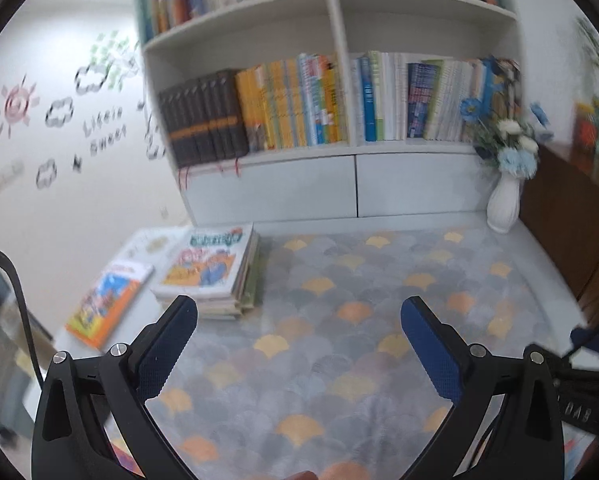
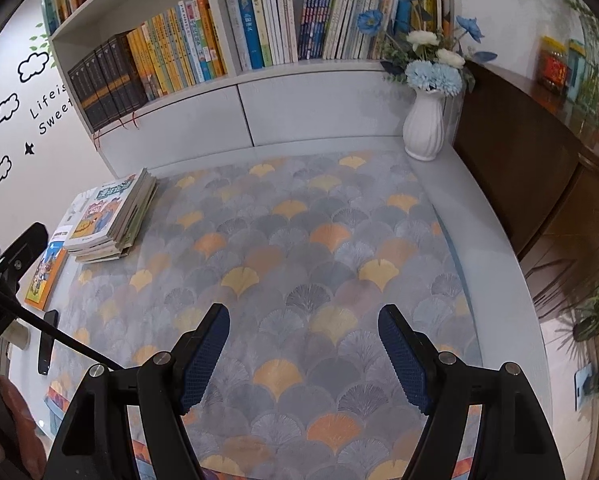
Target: Organize books
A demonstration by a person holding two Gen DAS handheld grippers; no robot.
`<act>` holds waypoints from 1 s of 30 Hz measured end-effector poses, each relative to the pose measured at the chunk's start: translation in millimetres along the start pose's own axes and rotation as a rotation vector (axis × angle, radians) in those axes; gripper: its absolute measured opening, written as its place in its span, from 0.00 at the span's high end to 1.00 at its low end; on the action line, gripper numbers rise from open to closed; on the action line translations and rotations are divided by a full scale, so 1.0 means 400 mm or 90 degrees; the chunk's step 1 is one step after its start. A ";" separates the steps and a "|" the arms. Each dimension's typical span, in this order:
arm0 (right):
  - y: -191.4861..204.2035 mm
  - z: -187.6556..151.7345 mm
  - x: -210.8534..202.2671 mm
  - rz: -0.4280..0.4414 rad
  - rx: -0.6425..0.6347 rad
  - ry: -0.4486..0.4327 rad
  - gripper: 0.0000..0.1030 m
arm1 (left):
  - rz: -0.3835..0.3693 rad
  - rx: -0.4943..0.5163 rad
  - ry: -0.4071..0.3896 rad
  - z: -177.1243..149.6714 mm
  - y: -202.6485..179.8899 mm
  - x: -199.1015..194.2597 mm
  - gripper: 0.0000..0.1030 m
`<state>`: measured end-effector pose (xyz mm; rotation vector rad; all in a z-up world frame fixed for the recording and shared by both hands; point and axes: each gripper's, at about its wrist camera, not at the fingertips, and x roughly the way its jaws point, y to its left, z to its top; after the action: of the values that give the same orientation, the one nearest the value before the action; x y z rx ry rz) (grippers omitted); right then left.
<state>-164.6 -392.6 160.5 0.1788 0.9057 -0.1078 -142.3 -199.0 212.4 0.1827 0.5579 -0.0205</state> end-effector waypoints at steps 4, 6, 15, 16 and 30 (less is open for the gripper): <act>-0.012 0.001 0.008 0.004 0.011 0.008 0.27 | 0.002 0.036 -0.011 -0.004 -0.029 -0.019 0.01; -0.013 -0.003 0.007 0.009 0.016 0.010 0.27 | 0.002 0.050 -0.003 -0.009 -0.044 -0.018 0.01; -0.011 -0.009 0.014 0.013 0.005 0.015 0.27 | -0.006 0.049 0.020 -0.003 -0.068 -0.008 0.01; -0.012 -0.009 0.015 0.013 0.003 0.016 0.27 | -0.001 0.050 0.022 -0.006 -0.070 -0.006 0.01; -0.020 -0.020 0.013 0.013 0.006 0.019 0.27 | 0.035 0.076 0.044 -0.016 -0.091 0.000 0.01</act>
<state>-169.1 -398.9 150.8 0.1986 0.9335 -0.0906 -148.2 -233.7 201.2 0.3165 0.6213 0.0057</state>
